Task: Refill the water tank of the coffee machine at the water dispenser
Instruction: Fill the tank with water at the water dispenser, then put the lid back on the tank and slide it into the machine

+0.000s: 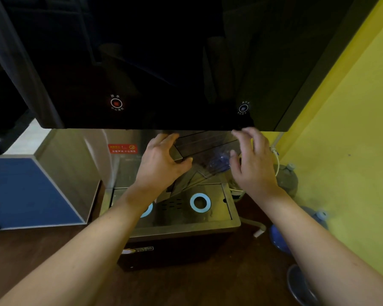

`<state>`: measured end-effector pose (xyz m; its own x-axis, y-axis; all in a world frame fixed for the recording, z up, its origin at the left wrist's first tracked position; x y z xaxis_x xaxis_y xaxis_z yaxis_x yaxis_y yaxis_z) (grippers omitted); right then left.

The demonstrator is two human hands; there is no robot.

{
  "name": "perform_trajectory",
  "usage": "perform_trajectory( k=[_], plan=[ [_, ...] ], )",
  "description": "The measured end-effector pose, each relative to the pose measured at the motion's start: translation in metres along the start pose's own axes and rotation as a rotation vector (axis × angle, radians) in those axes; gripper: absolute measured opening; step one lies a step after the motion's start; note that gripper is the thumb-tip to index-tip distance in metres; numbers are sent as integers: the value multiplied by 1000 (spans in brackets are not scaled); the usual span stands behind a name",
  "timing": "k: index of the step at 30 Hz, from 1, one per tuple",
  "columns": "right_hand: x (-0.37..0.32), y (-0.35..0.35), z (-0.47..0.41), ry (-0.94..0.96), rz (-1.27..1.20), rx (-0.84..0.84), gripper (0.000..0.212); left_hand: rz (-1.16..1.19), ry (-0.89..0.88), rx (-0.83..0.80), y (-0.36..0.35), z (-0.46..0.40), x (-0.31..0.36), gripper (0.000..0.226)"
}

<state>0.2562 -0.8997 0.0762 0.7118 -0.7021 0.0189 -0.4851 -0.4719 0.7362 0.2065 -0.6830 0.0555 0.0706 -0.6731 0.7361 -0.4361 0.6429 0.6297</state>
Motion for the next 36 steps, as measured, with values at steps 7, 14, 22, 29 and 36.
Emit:
perform_trajectory(
  k=[7,14,22,29,36],
  plan=[
    [-3,-15,-1,194,-106,-380,59,-33,10,-40,5,10,-4,75],
    [-22,-43,-9,248,-160,-658,84,-41,22,-120,16,33,-19,71],
    [-87,-62,-22,266,-257,-748,85,-48,40,-149,63,57,-75,69],
    [-194,-75,-55,304,-286,-739,82,-16,77,-125,155,74,-134,69],
    [-332,-105,-99,334,-292,-736,81,-60,98,-139,275,86,-216,68]
  ],
)
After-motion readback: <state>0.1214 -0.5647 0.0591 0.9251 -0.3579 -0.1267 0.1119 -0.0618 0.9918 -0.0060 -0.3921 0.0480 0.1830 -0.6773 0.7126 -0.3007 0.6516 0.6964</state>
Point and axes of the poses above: each hand's wrist, its own z-axis away from the middle knuckle, its own y-axis out of the back of the hand, x = y × z, the point moved 5 cm from there along -z, towards the middle knuckle, and after that the axes turned 12 degrees about y, right-handed, at the moved point
